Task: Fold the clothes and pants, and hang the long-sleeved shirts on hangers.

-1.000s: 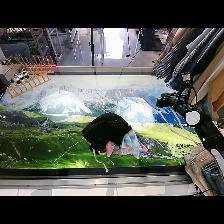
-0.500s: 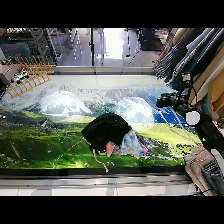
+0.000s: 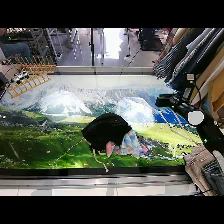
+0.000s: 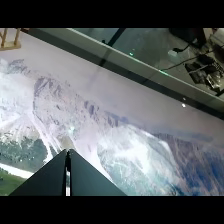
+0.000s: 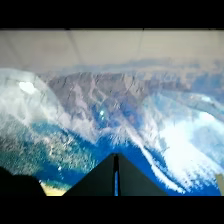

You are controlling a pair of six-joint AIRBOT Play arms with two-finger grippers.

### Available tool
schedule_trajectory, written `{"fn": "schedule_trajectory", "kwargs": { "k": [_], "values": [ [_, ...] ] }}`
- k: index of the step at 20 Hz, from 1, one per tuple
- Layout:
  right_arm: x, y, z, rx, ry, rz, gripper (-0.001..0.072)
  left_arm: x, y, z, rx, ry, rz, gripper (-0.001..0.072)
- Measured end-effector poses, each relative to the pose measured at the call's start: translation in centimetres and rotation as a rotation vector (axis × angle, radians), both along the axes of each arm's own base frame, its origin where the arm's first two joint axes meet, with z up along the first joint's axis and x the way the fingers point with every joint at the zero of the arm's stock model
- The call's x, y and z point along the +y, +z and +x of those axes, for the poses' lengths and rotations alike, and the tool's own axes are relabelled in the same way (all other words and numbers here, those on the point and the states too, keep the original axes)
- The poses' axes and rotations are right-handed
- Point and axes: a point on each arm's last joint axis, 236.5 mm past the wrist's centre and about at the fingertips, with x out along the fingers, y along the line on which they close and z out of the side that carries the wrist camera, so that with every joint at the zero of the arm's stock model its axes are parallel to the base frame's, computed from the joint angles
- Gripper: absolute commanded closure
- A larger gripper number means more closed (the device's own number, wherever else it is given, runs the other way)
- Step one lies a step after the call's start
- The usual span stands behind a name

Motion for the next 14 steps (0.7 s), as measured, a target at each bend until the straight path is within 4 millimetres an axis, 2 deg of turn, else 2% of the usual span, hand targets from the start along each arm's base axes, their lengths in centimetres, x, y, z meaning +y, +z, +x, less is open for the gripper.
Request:
{"fn": "schedule_trajectory", "kwargs": {
  "k": [1, 2, 7, 9, 12, 13, 14],
  "values": [
    [0.5, -0.7, -0.6, 0.041, 0.022, 0.005, 0.0495, -0.2, -0.3, -0.1, 0.015, -0.006, -0.004, 0.0693],
    [0.7, -1.6, -1.3, 0.083, 0.041, 0.001, 0.0405, -0.4, -0.9, -0.3, 0.038, -0.015, -0.009, 0.0693],
    [-0.2, -5.1, -4.6, 0.296, 0.067, 0.029, 0.0408, -1.2, -4.5, -0.9, 0.178, -0.059, -0.036, 0.0693],
    [-0.8, -5.8, -5.4, 0.342, 0.061, 0.039, 0.0446, -1.3, -5.5, -0.8, 0.213, -0.067, -0.045, 0.0687],
    [-1.4, -6.3, -6.0, 0.377, 0.052, 0.049, 0.0438, -1.4, -7.0, -0.5, 0.253, -0.075, -0.056, 0.0678],
    [-1.4, -6.5, -6.2, 0.387, 0.054, 0.051, 0.0399, -1.4, -7.6, -0.3, 0.269, -0.079, -0.063, 0.0491],
    [-1.4, -6.7, -6.5, 0.403, 0.058, 0.054, 0.0377, -1.5, -8.3, -0.1, 0.288, -0.084, -0.071, 0.0189]
  ]
}}
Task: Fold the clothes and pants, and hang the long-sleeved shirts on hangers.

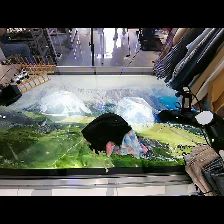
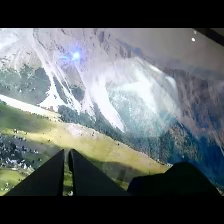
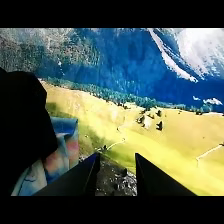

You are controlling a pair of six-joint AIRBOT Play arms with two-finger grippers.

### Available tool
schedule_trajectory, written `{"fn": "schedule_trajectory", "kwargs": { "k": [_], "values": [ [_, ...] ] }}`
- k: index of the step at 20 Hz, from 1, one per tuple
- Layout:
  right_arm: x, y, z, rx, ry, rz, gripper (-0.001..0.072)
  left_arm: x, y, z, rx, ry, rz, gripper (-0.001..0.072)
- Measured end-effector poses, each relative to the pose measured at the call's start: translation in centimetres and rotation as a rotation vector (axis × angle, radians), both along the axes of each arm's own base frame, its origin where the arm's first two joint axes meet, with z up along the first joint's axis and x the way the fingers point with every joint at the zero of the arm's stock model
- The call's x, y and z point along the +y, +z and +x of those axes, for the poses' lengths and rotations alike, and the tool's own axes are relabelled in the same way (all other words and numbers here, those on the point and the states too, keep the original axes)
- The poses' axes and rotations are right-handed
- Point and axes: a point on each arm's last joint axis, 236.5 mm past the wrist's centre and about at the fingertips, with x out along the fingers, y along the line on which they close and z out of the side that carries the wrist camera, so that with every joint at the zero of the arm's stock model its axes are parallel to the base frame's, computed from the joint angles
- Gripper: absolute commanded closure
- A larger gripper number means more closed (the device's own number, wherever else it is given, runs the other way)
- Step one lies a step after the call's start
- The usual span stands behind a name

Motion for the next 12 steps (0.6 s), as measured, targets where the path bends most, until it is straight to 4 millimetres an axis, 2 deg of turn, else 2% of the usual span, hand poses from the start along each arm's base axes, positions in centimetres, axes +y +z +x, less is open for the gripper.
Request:
{"fn": "schedule_trajectory", "kwargs": {
  "k": [1, 2, 4, 6, 8, 11, 12],
  "values": [
    [0.2, -0.3, -0.4, 0.021, 0.002, 0.011, 0.0333, -0.2, -0.7, 0.1, 0.021, -0.009, -0.007, 0.0151],
    [0.4, -0.7, -0.8, 0.048, 0.009, 0.022, 0.0281, -0.8, -1.8, 0.1, 0.056, -0.039, -0.010, 0.0150],
    [1.2, -2.0, -2.1, 0.119, 0.036, 0.053, 0.0259, -3.4, -4.8, -1.0, 0.158, -0.169, -0.010, 0.0149],
    [2.6, -3.6, -3.6, 0.186, 0.094, 0.093, 0.0241, -7.5, -8.2, -3.1, 0.267, -0.330, -0.041, 0.0147],
    [4.4, -4.8, -4.7, 0.229, 0.143, 0.161, 0.0241, -12.3, -11.2, -5.4, 0.340, -0.471, -0.116, 0.0085],
    [6.7, -5.4, -5.1, 0.256, 0.172, 0.285, 0.0241, -19.1, -14.6, -8.5, 0.392, -0.609, -0.266, 0.0079],
    [7.3, -5.3, -4.9, 0.255, 0.174, 0.326, 0.0241, -20.8, -15.4, -9.3, 0.401, -0.631, -0.311, 0.0078]
  ]
}}
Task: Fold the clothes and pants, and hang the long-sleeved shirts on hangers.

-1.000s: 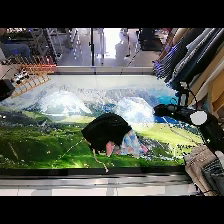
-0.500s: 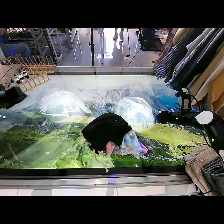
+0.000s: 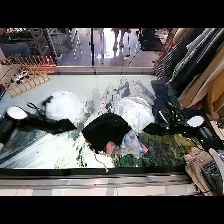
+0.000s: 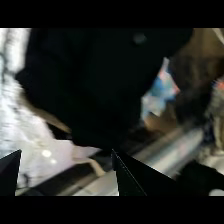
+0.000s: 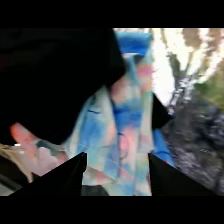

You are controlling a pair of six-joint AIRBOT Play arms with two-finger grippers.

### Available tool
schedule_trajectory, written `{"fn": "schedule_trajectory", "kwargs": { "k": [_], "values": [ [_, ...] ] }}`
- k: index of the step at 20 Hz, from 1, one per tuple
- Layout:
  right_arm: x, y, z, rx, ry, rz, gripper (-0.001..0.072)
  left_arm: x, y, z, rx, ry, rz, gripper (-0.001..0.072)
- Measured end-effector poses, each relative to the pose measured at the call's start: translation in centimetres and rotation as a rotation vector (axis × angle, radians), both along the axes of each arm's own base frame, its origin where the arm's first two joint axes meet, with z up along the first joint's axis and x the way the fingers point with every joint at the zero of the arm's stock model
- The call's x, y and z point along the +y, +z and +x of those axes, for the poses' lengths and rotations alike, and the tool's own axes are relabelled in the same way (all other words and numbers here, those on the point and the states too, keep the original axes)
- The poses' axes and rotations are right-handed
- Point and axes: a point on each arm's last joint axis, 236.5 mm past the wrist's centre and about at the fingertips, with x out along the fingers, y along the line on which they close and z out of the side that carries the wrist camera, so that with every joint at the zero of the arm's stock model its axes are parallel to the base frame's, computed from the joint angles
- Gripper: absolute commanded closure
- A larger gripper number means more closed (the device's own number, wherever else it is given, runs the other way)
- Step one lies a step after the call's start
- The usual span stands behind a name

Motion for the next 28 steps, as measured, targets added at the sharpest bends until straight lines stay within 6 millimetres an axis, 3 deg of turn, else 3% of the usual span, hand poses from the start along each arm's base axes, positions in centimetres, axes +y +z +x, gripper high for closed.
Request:
{"fn": "schedule_trajectory", "kwargs": {
  "k": [2, 5, 10, 12, 18, 20, 21, 23, 24, 25, 28],
  "values": [
    [1.2, 0.2, 0.6, -0.005, -0.009, 0.066, 0.0241, -2.6, -1.4, -1.4, 0.039, -0.003, -0.075, 0.0078],
    [3.2, -0.4, 1.1, -0.020, 0.029, 0.103, 0.0239, -4.4, -3.0, -2.1, 0.081, 0.053, -0.154, 0.0053],
    [6.3, -3.2, 2.4, -0.073, 0.078, 0.046, 0.0239, -4.8, -4.6, -1.8, 0.099, 0.141, -0.187, 0.0053],
    [7.0, -4.8, 2.9, -0.097, 0.100, -0.012, 0.0192, -4.6, -5.2, -1.0, 0.101, 0.190, -0.187, 0.0053],
    [7.6, -8.0, 5.1, -0.198, 0.109, -0.171, 0.0200, -5.1, -6.8, 1.2, 0.141, 0.315, -0.244, 0.0054],
    [7.7, -8.8, 5.7, -0.211, 0.110, -0.195, 0.0262, -5.5, -7.2, 1.7, 0.148, 0.345, -0.257, 0.0065],
    [7.8, -9.1, 6.0, -0.215, 0.110, -0.203, 0.0360, -5.7, -7.2, 2.0, 0.150, 0.360, -0.265, 0.0133],
    [7.9, -9.3, 6.8, -0.232, 0.106, -0.216, 0.0625, -6.1, -7.2, 2.7, 0.145, 0.395, -0.281, 0.0441],
    [7.9, -9.1, 7.2, -0.242, 0.100, -0.220, 0.0690, -6.2, -7.1, 3.0, 0.142, 0.413, -0.290, 0.0644],
    [7.9, -8.9, 7.6, -0.253, 0.098, -0.224, 0.0690, -6.3, -7.0, 3.3, 0.138, 0.427, -0.297, 0.0694],
    [8.1, -7.9, 8.2, -0.287, 0.116, -0.238, 0.0692, -6.2, -6.6, 4.1, 0.126, 0.466, -0.320, 0.0694]
  ]
}}
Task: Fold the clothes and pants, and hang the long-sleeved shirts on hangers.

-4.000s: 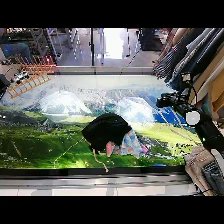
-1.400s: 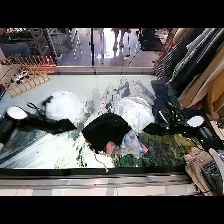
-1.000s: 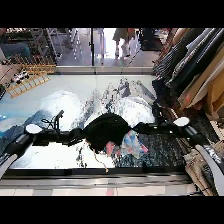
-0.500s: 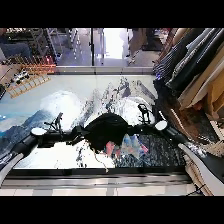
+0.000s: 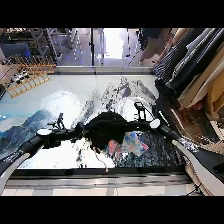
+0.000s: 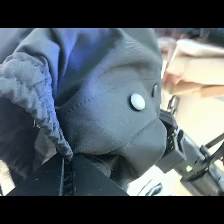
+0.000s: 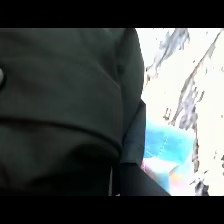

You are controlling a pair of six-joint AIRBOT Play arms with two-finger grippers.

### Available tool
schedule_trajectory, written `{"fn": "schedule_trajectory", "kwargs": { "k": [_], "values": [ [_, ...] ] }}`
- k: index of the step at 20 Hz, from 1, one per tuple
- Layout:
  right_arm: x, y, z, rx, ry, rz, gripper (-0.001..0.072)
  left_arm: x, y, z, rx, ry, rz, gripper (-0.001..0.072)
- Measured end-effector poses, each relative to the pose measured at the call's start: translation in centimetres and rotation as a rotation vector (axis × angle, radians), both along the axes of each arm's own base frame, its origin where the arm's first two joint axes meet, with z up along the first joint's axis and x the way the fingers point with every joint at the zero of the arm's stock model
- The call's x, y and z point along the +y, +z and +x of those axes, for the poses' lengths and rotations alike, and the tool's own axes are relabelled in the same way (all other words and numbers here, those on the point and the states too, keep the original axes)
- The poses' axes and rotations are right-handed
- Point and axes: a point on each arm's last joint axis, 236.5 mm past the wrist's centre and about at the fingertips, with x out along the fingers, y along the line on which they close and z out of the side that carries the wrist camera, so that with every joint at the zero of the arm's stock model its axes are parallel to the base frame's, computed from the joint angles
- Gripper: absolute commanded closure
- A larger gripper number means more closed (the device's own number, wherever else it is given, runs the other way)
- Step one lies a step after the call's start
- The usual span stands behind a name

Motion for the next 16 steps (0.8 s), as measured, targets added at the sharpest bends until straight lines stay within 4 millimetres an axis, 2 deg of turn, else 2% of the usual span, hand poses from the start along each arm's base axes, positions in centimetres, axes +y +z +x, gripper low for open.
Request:
{"fn": "schedule_trajectory", "kwargs": {
  "k": [1, 3, 5, 7, 9, 11, 12, 14, 16],
  "values": [
    [0.1, 0.8, 0.0, -0.017, 0.032, -0.018, 0.0692, 0.2, 0.4, 0.3, -0.013, 0.008, -0.008, 0.0694],
    [0.0, 3.3, -0.4, -0.065, 0.126, -0.083, 0.0692, 0.6, 2.6, 0.8, -0.065, 0.011, -0.044, 0.0694],
    [-0.5, 7.3, -0.9, -0.139, 0.223, -0.168, 0.0693, 1.5, 6.3, 1.5, -0.151, 0.016, -0.084, 0.0695],
    [-1.2, 12.9, -1.6, -0.236, 0.287, -0.241, 0.0693, 2.0, 12.0, 1.8, -0.273, -0.012, -0.137, 0.0695],
    [-1.9, 20.1, -3.0, -0.361, 0.315, -0.285, 0.0694, 2.1, 19.4, 0.8, -0.428, -0.078, -0.191, 0.0695],
    [-2.6, 27.6, -5.6, -0.500, 0.320, -0.311, 0.0694, 1.7, 27.2, -1.8, -0.598, -0.169, -0.225, 0.0695],
    [-3.0, 31.2, -7.3, -0.572, 0.317, -0.320, 0.0694, 1.3, 31.3, -3.9, -0.688, -0.219, -0.239, 0.0695],
    [-4.0, 38.4, -11.6, -0.730, 0.299, -0.330, 0.0694, 0.8, 38.2, -8.6, -0.855, -0.303, -0.244, 0.0695],
    [-4.7, 43.9, -16.0, -0.867, 0.282, -0.320, 0.0695, 0.4, 43.7, -13.7, -1.004, -0.367, -0.243, 0.0695]
  ]
}}
